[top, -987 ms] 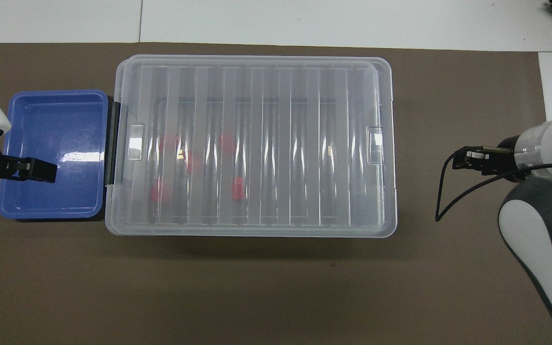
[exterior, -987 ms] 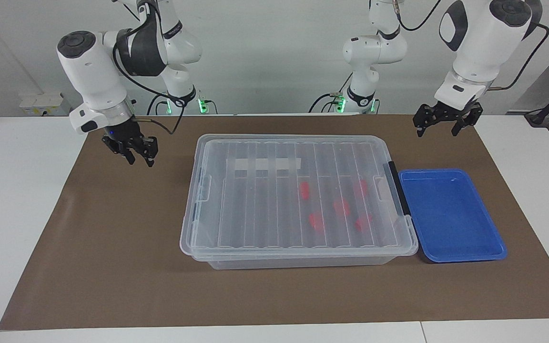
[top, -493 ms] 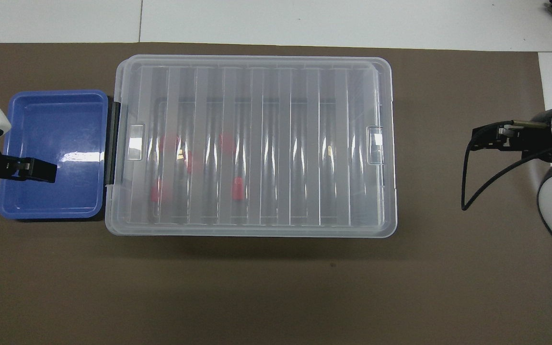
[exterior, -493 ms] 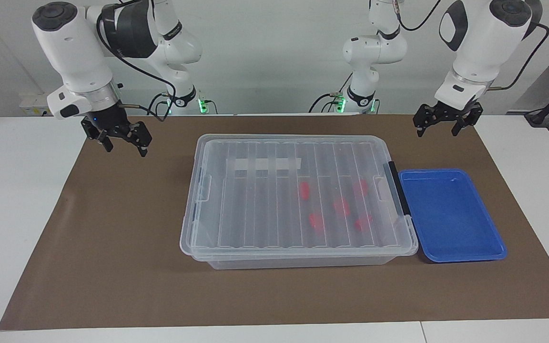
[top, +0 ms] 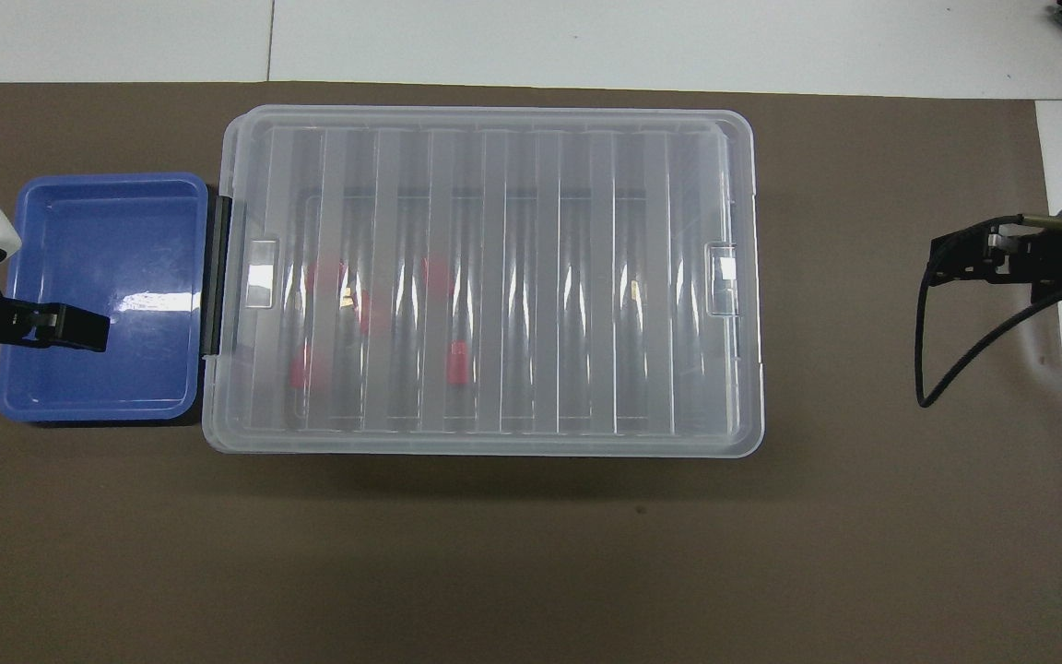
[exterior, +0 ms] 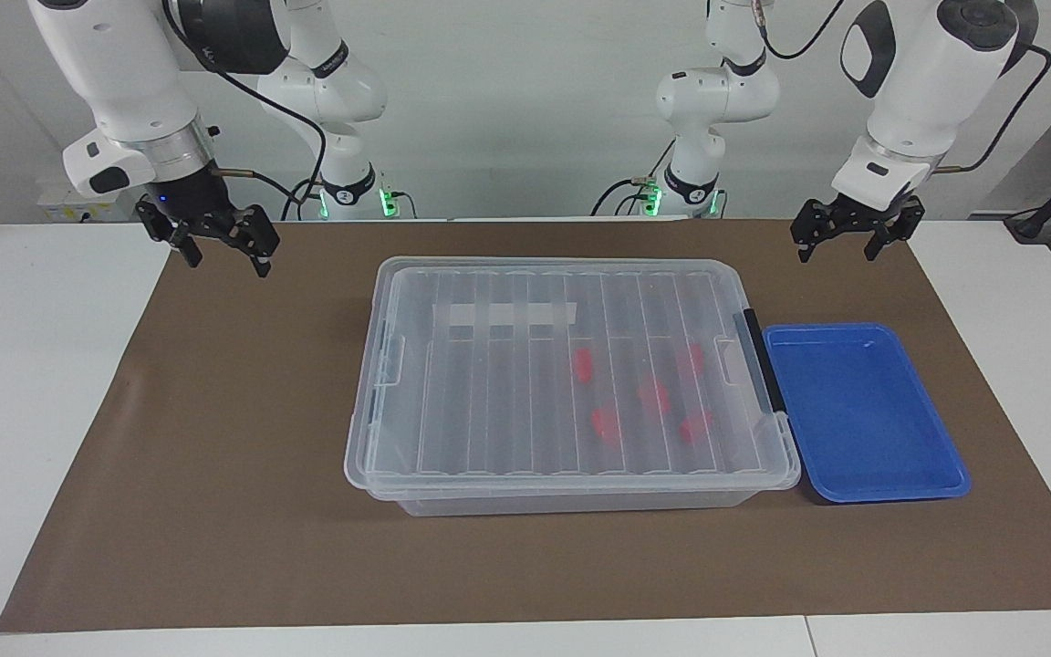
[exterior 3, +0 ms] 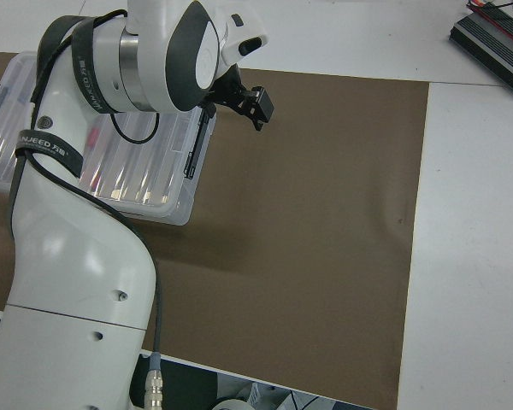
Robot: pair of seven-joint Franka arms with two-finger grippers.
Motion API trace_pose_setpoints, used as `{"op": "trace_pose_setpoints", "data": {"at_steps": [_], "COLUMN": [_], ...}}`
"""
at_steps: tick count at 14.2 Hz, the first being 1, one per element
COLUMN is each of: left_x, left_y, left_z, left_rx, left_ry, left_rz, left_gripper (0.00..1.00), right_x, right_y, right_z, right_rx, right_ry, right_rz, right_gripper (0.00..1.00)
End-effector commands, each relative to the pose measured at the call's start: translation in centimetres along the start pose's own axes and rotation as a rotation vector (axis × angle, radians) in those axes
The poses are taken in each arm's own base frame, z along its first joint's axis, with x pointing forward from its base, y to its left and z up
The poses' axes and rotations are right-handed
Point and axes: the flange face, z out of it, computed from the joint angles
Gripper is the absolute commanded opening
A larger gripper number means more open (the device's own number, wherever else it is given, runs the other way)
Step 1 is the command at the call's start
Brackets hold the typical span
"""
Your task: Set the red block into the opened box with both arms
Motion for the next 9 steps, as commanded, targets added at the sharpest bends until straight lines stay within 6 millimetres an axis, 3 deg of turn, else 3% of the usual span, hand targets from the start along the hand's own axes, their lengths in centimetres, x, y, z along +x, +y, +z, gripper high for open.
{"op": "trace_pose_setpoints", "data": {"at_steps": [1, 9], "left_x": [-0.8, -0.4], "left_y": [-0.3, 0.5], "left_z": [-0.1, -0.4], "left_rx": [-0.009, -0.123], "left_ry": [0.017, 0.053], "left_rz": [0.002, -0.027], "left_gripper": [1.0, 1.0], "right_x": [0.3, -0.4], "right_y": [-0.6, -0.9], "right_z": [-0.2, 1.0], "right_rx": [-0.011, 0.006], "right_ry": [-0.018, -0.052], "right_rz": [-0.009, -0.051], "right_gripper": [1.0, 1.0]}}
